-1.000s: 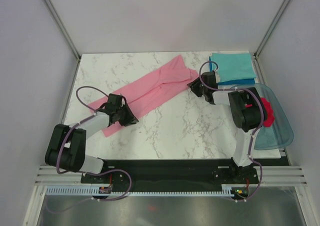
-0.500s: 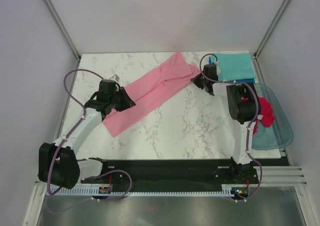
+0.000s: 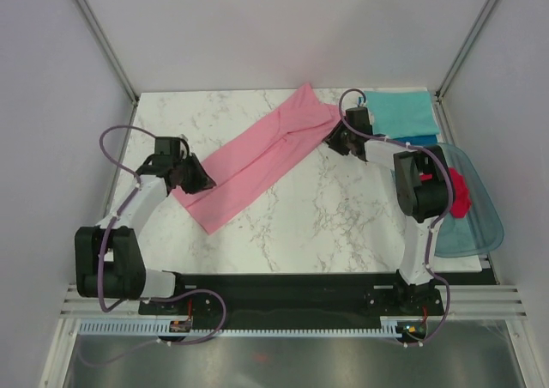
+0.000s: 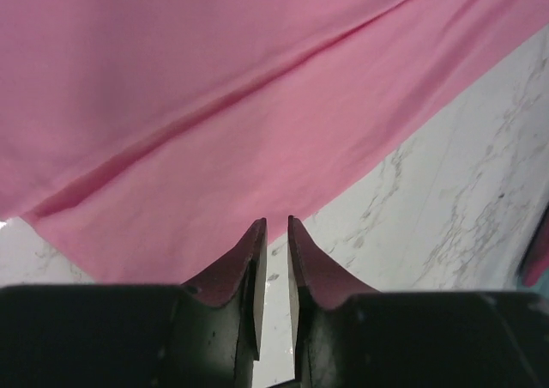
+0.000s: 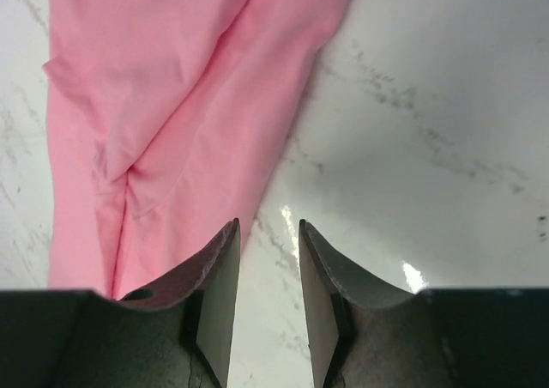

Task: Fold and stack the t-shirts
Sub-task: Fold the tshirt

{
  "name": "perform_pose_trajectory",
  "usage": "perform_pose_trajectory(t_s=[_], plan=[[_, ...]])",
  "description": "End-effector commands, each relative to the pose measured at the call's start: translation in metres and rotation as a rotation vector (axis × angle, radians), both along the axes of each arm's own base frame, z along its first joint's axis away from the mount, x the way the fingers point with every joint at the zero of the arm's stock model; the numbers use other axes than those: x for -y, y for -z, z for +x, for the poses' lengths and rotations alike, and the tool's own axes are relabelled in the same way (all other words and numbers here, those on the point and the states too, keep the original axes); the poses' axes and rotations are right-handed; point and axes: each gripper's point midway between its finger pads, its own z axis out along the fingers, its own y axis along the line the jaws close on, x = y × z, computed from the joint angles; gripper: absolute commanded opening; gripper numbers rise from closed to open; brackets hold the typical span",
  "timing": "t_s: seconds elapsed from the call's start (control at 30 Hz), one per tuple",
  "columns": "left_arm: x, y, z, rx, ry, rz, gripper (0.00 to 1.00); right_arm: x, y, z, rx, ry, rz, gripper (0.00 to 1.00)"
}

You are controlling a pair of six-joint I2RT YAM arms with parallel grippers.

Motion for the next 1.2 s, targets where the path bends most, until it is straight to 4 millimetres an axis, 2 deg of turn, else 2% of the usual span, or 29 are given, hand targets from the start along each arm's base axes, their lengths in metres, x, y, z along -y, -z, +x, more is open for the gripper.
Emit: perform_pose_trajectory(t_s=[0.0, 0.1, 0.23, 0.33, 0.43, 0.57, 0.6, 0.63, 0.67, 0.73, 0.77, 0.87, 1.0, 1.1, 1.17], plan=[[0.018, 0.042, -0.028, -0.131, 0.058, -0.086, 0.22, -0.005, -0.028, -0.002, 0.047, 0.003, 0.038, 0.41], [0.016, 0.068, -0.041, -0.217, 0.03, -0.085, 0.16, -0.012, -0.036, -0.003, 0.065, -0.031, 0.057, 0.43], [-0.005, 0.096, -0.063, -0.306, -0.089, 0.006, 0.1, -0.008, -0.052, -0.007, 0.105, -0.066, 0.005, 0.45], [-0.015, 0.106, -0.071, -0.321, -0.141, 0.051, 0.05, -0.004, -0.06, -0.01, 0.119, -0.079, 0.006, 0.44], [-0.012, 0.111, -0.083, -0.345, -0.154, 0.046, 0.02, -0.001, -0.058, -0.013, 0.109, -0.087, 0.012, 0.45], [0.004, 0.111, -0.103, -0.346, -0.125, 0.048, 0.02, 0.008, -0.057, -0.014, 0.107, -0.094, 0.006, 0.47], [0.008, 0.109, -0.106, -0.343, -0.139, 0.037, 0.02, 0.009, -0.059, -0.01, 0.116, -0.098, -0.003, 0.53], [0.01, 0.113, -0.116, -0.358, -0.141, 0.038, 0.02, 0.011, -0.058, -0.009, 0.111, -0.107, -0.016, 0.56], [0.019, 0.107, -0.121, -0.334, -0.119, 0.032, 0.02, 0.013, -0.058, -0.005, 0.115, -0.123, -0.048, 0.57], [0.026, 0.108, -0.133, -0.34, -0.129, 0.026, 0.02, 0.018, -0.054, 0.005, 0.094, -0.121, -0.081, 0.57], [0.036, 0.102, -0.139, -0.326, -0.112, 0.014, 0.02, 0.021, -0.052, 0.013, 0.098, -0.112, -0.089, 0.56], [0.047, 0.099, -0.153, -0.322, -0.09, -0.001, 0.04, 0.026, -0.05, 0.022, 0.101, -0.097, -0.092, 0.56], [0.061, 0.078, -0.154, -0.253, -0.063, -0.06, 0.08, 0.024, -0.041, 0.04, 0.099, -0.093, -0.084, 0.54], [0.065, 0.069, -0.151, -0.22, -0.017, -0.056, 0.11, 0.031, -0.028, 0.045, 0.08, -0.057, -0.086, 0.52], [0.064, 0.072, -0.151, -0.222, 0.008, -0.031, 0.11, 0.038, -0.025, 0.049, 0.082, -0.026, -0.095, 0.52]])
